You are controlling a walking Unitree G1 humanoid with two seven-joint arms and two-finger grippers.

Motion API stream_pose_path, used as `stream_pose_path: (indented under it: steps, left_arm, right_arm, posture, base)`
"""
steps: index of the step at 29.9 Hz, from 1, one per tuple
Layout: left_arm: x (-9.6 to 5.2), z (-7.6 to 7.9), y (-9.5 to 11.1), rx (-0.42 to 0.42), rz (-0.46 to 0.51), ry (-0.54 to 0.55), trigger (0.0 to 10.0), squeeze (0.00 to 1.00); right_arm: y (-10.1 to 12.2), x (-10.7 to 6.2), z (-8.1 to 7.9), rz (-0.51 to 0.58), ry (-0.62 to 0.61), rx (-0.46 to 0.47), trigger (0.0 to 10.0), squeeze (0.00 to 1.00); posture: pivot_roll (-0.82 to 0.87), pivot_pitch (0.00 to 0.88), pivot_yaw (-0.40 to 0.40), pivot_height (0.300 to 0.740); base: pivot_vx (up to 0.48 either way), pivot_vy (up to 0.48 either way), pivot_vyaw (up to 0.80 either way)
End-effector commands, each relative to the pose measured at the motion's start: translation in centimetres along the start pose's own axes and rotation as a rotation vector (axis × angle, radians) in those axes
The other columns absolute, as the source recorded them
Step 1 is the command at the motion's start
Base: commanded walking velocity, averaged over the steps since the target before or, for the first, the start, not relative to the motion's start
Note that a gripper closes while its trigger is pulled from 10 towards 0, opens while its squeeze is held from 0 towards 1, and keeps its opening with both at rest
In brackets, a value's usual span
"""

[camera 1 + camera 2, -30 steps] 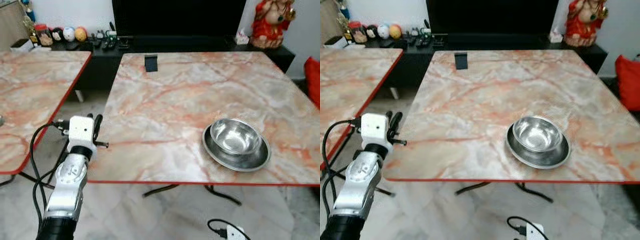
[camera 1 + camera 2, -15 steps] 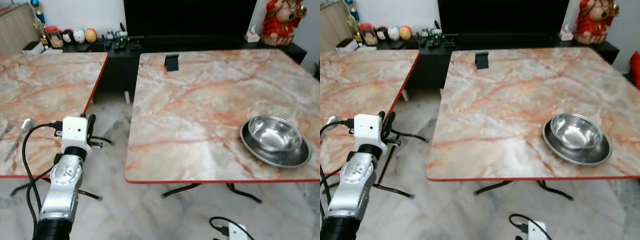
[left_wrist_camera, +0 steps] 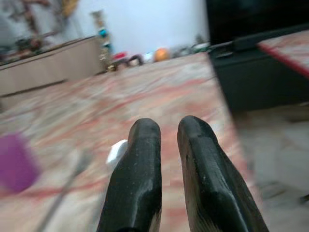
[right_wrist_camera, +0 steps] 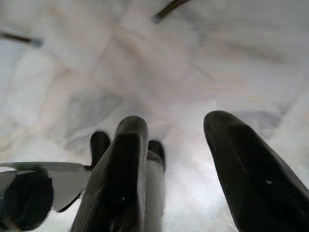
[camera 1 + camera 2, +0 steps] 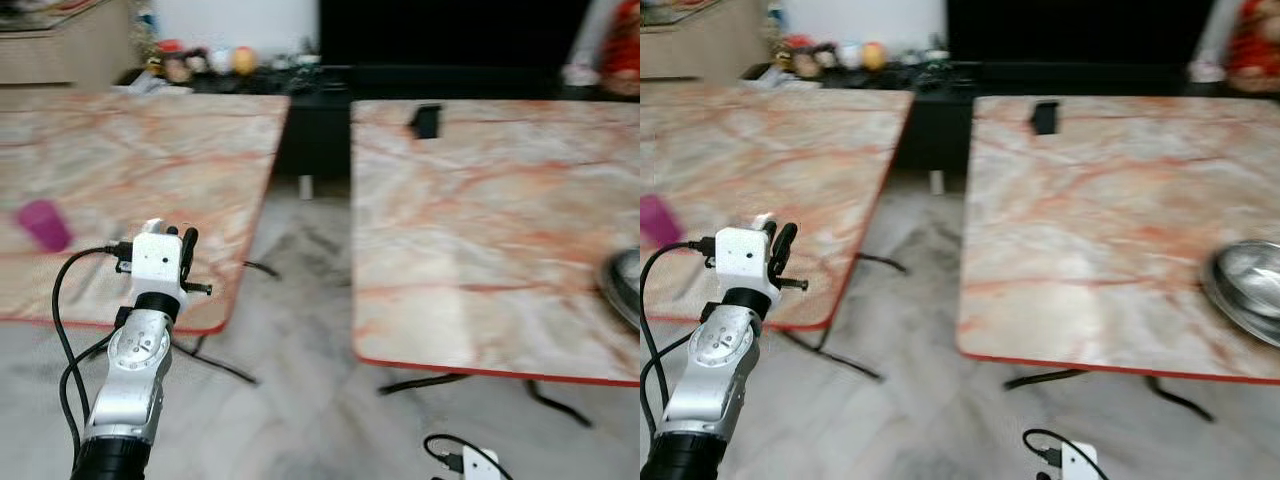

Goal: Setting the table

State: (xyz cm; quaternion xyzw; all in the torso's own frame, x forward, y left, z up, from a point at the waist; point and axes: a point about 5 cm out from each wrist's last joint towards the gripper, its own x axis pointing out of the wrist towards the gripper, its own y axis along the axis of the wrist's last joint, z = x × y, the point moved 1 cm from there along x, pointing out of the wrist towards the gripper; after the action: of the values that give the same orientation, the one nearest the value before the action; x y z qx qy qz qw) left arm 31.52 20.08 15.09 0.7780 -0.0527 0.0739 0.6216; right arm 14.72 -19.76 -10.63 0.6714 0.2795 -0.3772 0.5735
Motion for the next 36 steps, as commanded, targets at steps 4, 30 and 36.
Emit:
stream_pose_path:
  steps: [4,30,36]
  left_arm:
    - [0.0,-0.1,0.4,0.024,0.015,0.004,10.0,0.0]
    - [-7.8,-10.8,-10.2,0.054,-0.496,0.72,10.0,0.0]
    - [-10.4,-9.3,-14.9,-0.027,-0.782,0.675,10.0,0.0]
  right_arm:
    - [-0.1,0.0,-0.1,0.001,0.001,0.007,10.0,0.0]
    - [-0.3,0.0,-0.2,-0.013,0.006,0.018,10.0,0.0]
    - [-0.3,0.0,-0.2,-0.014,0.006,0.014,10.0,0.0]
  posture:
    - [0.04,0.0,-0.005,0.74]
    - [0.04,0.0,0.0,0.74]
    - [0.05,0.0,-0.005,0.74]
  base:
    - [0.0,0.0,0.8]
    - [0.0,0.0,0.41]
    - [0.0,0.0,0.0]
